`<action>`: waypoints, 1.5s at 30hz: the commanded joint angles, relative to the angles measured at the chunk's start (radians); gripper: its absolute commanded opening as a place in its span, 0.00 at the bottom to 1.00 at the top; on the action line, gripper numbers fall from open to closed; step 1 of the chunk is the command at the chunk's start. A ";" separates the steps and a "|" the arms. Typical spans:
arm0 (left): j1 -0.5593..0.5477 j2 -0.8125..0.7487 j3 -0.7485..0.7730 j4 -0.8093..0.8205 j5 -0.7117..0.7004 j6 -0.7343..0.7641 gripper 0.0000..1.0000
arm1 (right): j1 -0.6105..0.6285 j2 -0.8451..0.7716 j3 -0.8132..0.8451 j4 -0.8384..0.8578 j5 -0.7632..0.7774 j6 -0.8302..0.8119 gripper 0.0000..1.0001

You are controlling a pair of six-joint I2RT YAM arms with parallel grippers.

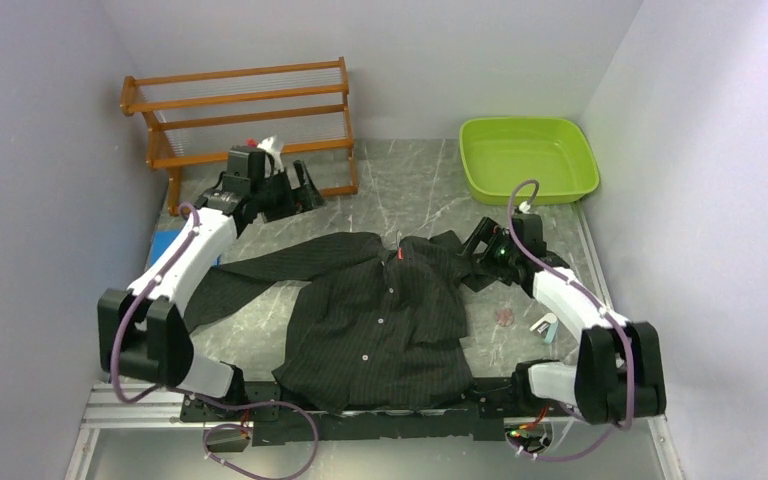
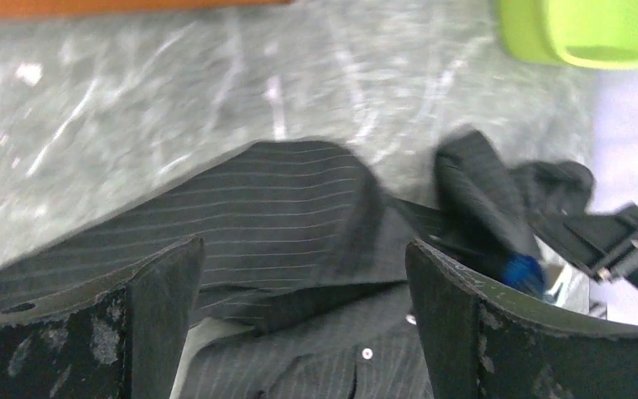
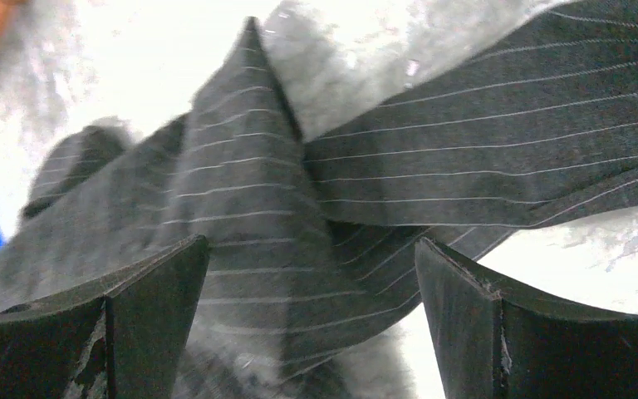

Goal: Pin the brooch onto the clothing
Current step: Pin the brooch to the clothes, then flatten out the clothes at the center of the board.

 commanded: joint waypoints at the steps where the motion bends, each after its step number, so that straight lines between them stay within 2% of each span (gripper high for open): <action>1: 0.071 0.106 -0.077 0.020 0.051 -0.078 0.95 | -0.012 0.124 0.060 0.040 -0.020 -0.083 0.97; 6: 0.070 0.249 -0.078 0.080 0.001 -0.052 0.90 | -0.006 0.280 0.142 0.025 -0.069 -0.160 0.91; 10: 0.061 0.339 -0.059 0.087 -0.033 -0.023 0.89 | 0.012 0.339 0.165 0.011 -0.054 -0.171 0.88; 15: 0.020 0.434 -0.024 0.022 -0.116 0.015 0.82 | 0.029 0.406 0.175 0.035 -0.070 -0.162 0.75; 21: 0.024 0.495 -0.035 -0.013 -0.168 -0.004 0.46 | 0.030 0.455 0.195 0.054 -0.073 -0.164 0.47; 22: 0.030 0.502 -0.030 -0.023 -0.170 -0.001 0.36 | 0.030 0.456 0.203 0.047 -0.061 -0.163 0.40; 23: 0.044 0.505 -0.030 -0.024 -0.165 0.001 0.27 | 0.031 0.454 0.210 0.042 -0.046 -0.162 0.29; 24: 0.059 0.503 -0.036 -0.020 -0.158 0.001 0.09 | 0.029 0.449 0.215 0.038 -0.029 -0.160 0.18; 25: 0.079 0.501 -0.040 -0.018 -0.155 -0.004 0.03 | 0.029 0.444 0.224 0.034 -0.012 -0.163 0.09; 27: 0.126 0.492 -0.043 -0.012 -0.135 -0.007 0.03 | 0.028 0.433 0.250 0.019 0.026 -0.174 0.00; 35: 0.312 0.435 -0.005 -0.058 -0.083 -0.034 0.02 | -0.002 0.400 0.383 -0.052 0.120 -0.228 0.00; 42: 0.506 0.363 0.042 -0.091 -0.013 -0.023 0.03 | -0.073 0.323 0.420 -0.064 0.122 -0.229 0.00; 45: 0.518 0.355 0.090 -0.126 0.013 0.020 0.03 | -0.090 0.308 0.415 -0.091 0.117 -0.237 0.00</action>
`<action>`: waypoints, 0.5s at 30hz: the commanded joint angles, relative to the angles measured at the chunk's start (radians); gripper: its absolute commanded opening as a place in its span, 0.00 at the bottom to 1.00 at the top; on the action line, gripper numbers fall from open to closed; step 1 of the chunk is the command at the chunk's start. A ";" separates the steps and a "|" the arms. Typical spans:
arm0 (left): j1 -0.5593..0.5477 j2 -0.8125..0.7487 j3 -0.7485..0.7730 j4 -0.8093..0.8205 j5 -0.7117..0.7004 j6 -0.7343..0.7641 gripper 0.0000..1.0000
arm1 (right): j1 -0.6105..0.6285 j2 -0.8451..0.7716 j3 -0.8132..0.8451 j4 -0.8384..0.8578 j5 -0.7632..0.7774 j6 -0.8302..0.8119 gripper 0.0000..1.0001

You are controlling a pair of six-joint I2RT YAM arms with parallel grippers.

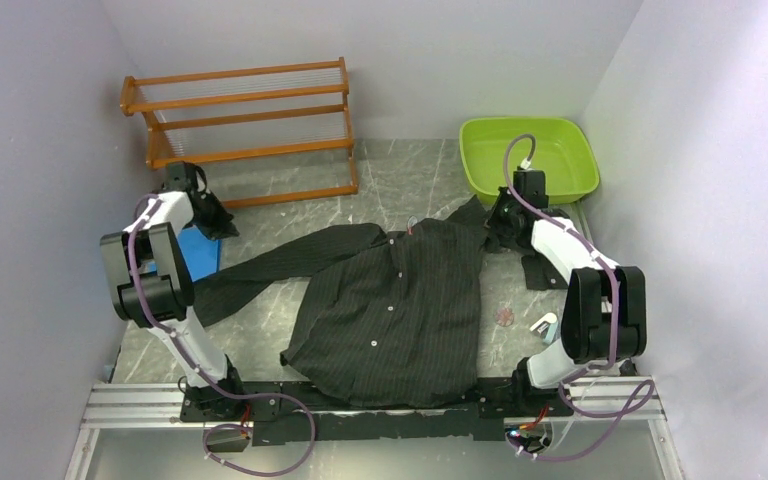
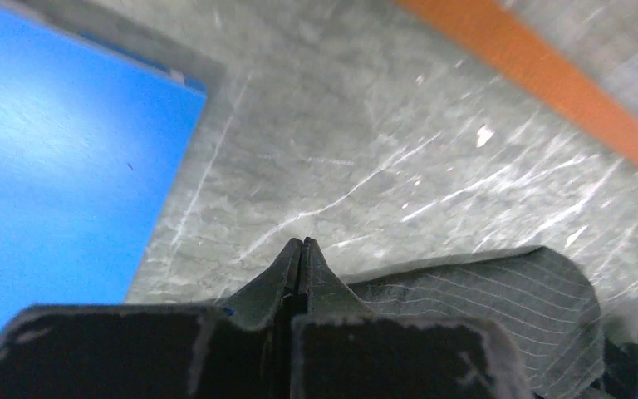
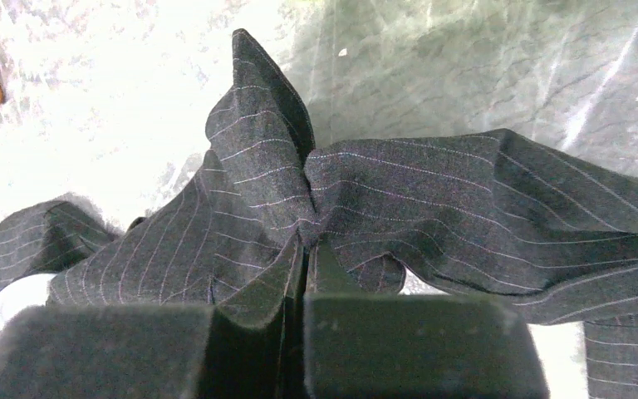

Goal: Pin the brooch onto the clothing
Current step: Flatten out the clothes at the center of the board.

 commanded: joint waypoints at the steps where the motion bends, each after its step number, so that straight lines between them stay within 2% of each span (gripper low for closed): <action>1: 0.006 -0.080 0.096 -0.043 0.080 0.061 0.03 | -0.031 -0.058 0.031 -0.021 0.018 -0.031 0.03; 3: -0.032 -0.101 0.099 -0.050 0.069 0.082 0.12 | -0.039 -0.061 0.011 -0.029 -0.003 -0.039 0.23; 6: -0.156 -0.141 0.096 -0.072 -0.045 0.114 0.54 | -0.042 -0.084 -0.019 -0.011 -0.037 -0.042 0.59; 8: -0.259 -0.147 0.096 -0.078 -0.121 0.129 0.68 | -0.043 -0.107 -0.041 0.010 -0.059 -0.031 0.76; 10: -0.352 -0.136 0.096 -0.075 -0.193 0.138 0.81 | -0.043 -0.126 -0.053 0.019 -0.073 -0.025 0.86; 12: -0.425 -0.107 0.096 -0.066 -0.229 0.132 0.84 | -0.044 -0.140 -0.066 0.023 -0.064 -0.019 0.92; 15: -0.491 -0.036 0.103 -0.050 -0.254 0.110 0.88 | -0.065 -0.146 -0.086 0.021 -0.058 -0.011 0.95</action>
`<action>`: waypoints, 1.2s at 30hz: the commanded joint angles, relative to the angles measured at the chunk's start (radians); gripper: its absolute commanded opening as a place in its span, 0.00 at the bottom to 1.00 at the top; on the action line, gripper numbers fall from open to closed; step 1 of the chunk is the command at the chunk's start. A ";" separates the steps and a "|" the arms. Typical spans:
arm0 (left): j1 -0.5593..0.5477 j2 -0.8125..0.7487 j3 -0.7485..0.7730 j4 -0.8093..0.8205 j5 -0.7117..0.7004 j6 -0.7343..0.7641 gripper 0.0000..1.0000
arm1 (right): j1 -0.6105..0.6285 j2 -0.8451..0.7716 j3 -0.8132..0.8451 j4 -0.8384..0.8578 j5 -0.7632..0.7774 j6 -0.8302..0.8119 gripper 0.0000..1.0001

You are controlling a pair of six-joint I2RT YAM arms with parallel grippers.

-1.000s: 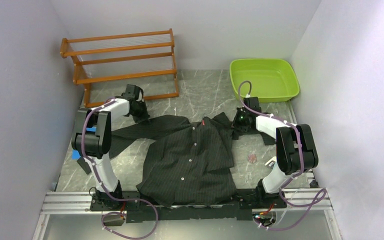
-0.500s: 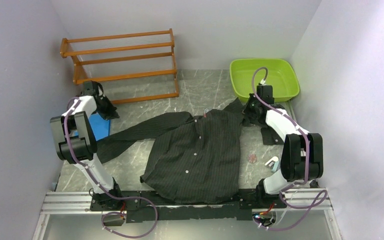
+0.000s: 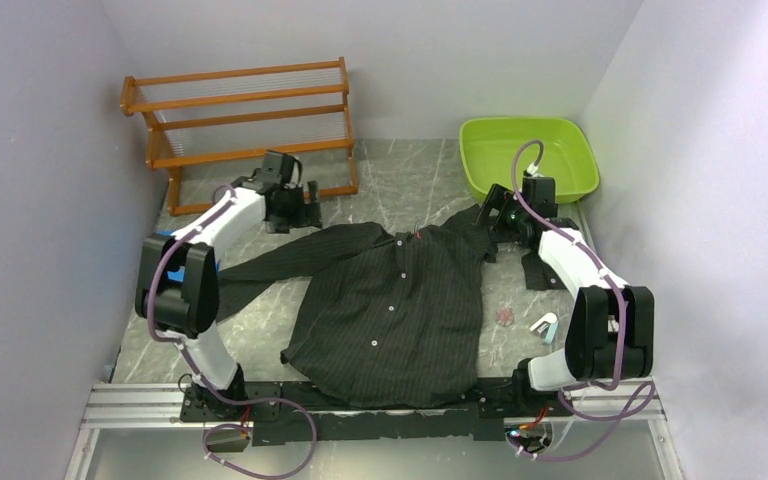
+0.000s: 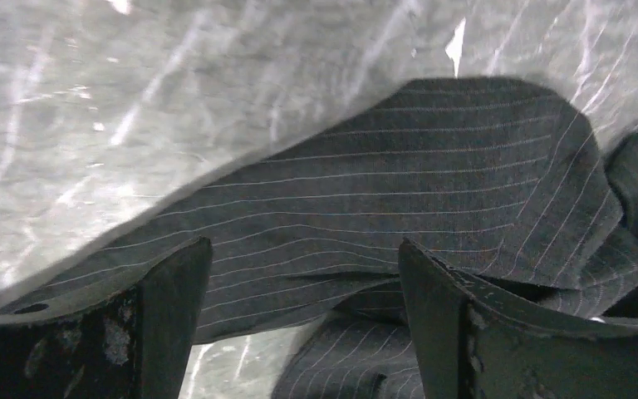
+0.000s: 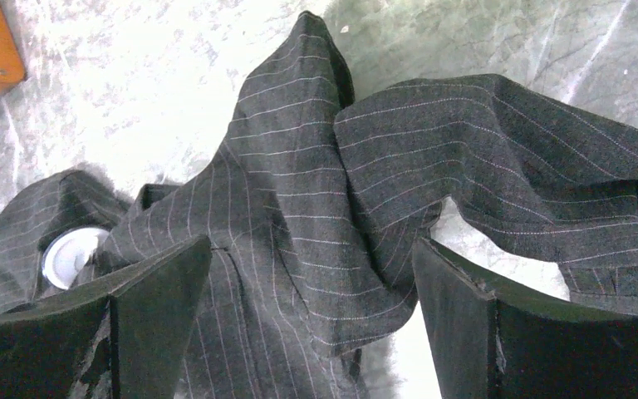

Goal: Pin the brooch onto the clothing
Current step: Flatten out the clothes at the center of the board.

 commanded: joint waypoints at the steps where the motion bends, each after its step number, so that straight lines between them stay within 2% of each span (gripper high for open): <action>1: -0.064 0.088 0.034 0.000 -0.108 -0.003 0.88 | -0.041 -0.036 -0.035 0.040 -0.015 0.016 0.96; 8: -0.117 0.246 0.053 0.015 -0.197 -0.037 0.92 | -0.109 -0.036 -0.105 0.086 -0.094 0.041 0.97; 10: -0.117 0.259 0.045 0.024 -0.218 -0.044 0.92 | -0.115 -0.042 -0.116 0.093 -0.106 0.039 0.97; 12: -0.115 0.268 0.039 0.020 -0.243 -0.049 0.87 | -0.117 -0.043 -0.118 0.099 -0.113 0.037 0.97; 13: -0.112 0.274 0.040 0.015 -0.255 -0.050 0.80 | -0.119 -0.043 -0.116 0.099 -0.118 0.035 0.97; 15: -0.100 0.282 0.038 0.006 -0.275 -0.055 0.58 | -0.118 -0.047 -0.114 0.103 -0.128 0.030 0.97; 18: -0.063 0.278 0.017 0.008 -0.265 -0.057 0.35 | -0.119 -0.051 -0.104 0.107 -0.144 0.018 0.97; 19: -0.046 0.273 0.010 0.009 -0.256 -0.057 0.25 | -0.119 -0.051 -0.100 0.109 -0.153 0.015 0.97; 20: -0.029 0.265 0.003 0.008 -0.250 -0.059 0.07 | -0.118 -0.048 -0.095 0.110 -0.161 0.014 0.97; 21: -0.010 0.255 -0.002 0.004 -0.244 -0.060 0.03 | -0.119 -0.042 -0.091 0.110 -0.167 0.013 0.97; 27: 0.134 0.144 -0.015 -0.033 -0.198 -0.061 0.03 | -0.118 0.000 -0.084 0.132 -0.207 0.028 0.97; 31: 0.245 0.077 0.030 -0.090 -0.134 -0.033 0.03 | -0.112 0.054 -0.081 0.177 -0.263 0.053 0.95; 36: 0.300 0.037 0.107 -0.151 -0.171 0.042 0.03 | -0.062 0.099 -0.050 0.185 -0.278 0.047 0.92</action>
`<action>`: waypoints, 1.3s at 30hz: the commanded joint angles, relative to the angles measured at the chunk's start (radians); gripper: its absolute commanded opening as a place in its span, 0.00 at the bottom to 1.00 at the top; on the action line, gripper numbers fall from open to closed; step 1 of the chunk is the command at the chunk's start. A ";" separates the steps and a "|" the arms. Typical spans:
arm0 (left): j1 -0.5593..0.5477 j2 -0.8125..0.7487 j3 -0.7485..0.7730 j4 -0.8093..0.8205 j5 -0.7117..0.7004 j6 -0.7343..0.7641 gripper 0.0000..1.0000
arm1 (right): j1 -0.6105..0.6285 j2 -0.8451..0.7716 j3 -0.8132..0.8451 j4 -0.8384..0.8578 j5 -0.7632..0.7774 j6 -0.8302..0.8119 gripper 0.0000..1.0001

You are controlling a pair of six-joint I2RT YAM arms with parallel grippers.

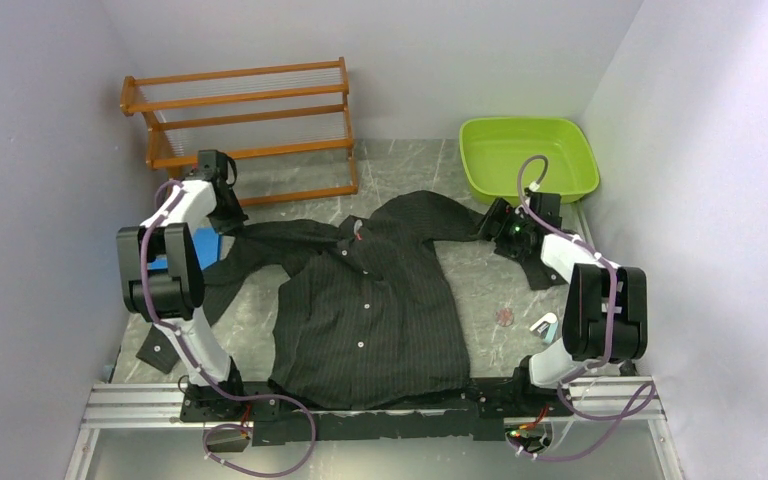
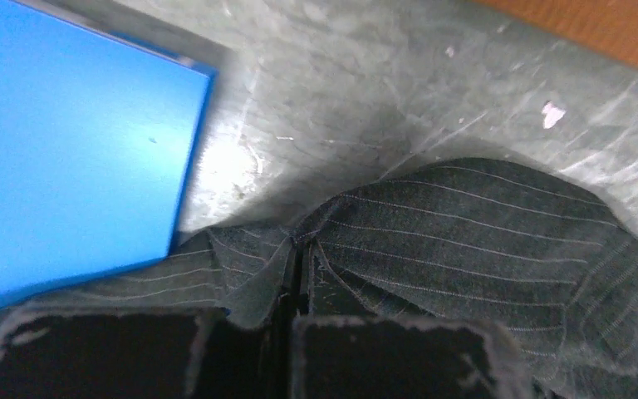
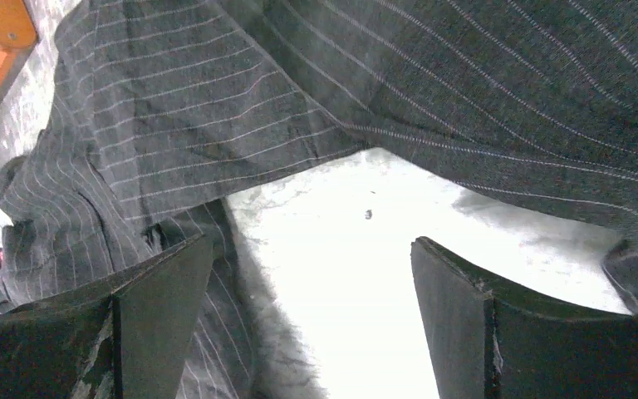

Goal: Pin the brooch onto the clothing
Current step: Flatten out the clothes at the center of the board.

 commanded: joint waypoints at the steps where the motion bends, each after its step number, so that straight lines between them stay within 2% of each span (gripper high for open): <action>1: 0.025 -0.081 0.091 -0.063 -0.030 0.081 0.02 | 0.052 0.015 0.065 0.049 -0.023 -0.002 0.92; 8: 0.026 -0.106 0.133 -0.059 -0.122 0.144 0.03 | 0.223 -0.010 0.082 -0.023 0.034 -0.093 0.93; 11: 0.025 -0.099 0.163 -0.060 -0.131 0.162 0.03 | 0.294 -0.015 0.057 -0.061 0.008 -0.094 0.92; 13: 0.025 -0.081 0.189 -0.068 -0.142 0.171 0.03 | 0.324 -0.024 0.018 -0.065 -0.013 -0.077 0.90; 17: 0.025 -0.049 0.255 -0.074 -0.148 0.169 0.03 | 0.357 -0.037 -0.073 -0.036 -0.059 -0.038 0.78; 18: 0.025 -0.040 0.275 -0.073 -0.148 0.168 0.03 | 0.360 -0.039 -0.089 -0.019 -0.076 -0.023 0.73; 21: 0.027 -0.015 0.347 -0.091 -0.160 0.172 0.03 | 0.362 -0.054 -0.130 0.011 -0.091 0.012 0.49; 22: 0.027 -0.007 0.371 -0.100 -0.171 0.175 0.03 | 0.362 -0.064 -0.137 0.002 -0.081 0.017 0.36; 23: 0.027 -0.002 0.393 -0.111 -0.183 0.181 0.03 | 0.362 -0.082 -0.142 -0.014 -0.047 0.021 0.17; 24: 0.028 -0.001 0.415 -0.118 -0.193 0.184 0.03 | 0.361 -0.098 -0.145 -0.034 -0.018 0.026 0.06; 25: 0.030 -0.004 0.424 -0.118 -0.204 0.188 0.03 | 0.361 -0.116 -0.150 -0.055 0.007 0.029 0.00; 30: 0.036 -0.022 0.418 -0.092 -0.174 0.204 0.03 | 0.356 -0.220 -0.191 -0.161 0.125 0.052 0.00; 31: 0.036 -0.019 0.414 -0.095 -0.173 0.206 0.03 | 0.356 -0.238 -0.195 -0.174 0.134 0.046 0.06; 36: 0.036 -0.027 0.357 -0.092 -0.158 0.190 0.03 | 0.357 -0.297 -0.129 -0.188 0.183 -0.037 0.73; 37: 0.036 -0.032 0.340 -0.089 -0.148 0.185 0.03 | 0.358 -0.294 -0.098 -0.180 0.183 -0.056 0.79; 39: 0.037 -0.040 0.309 -0.086 -0.126 0.178 0.03 | 0.360 -0.256 -0.023 -0.154 0.177 -0.095 0.84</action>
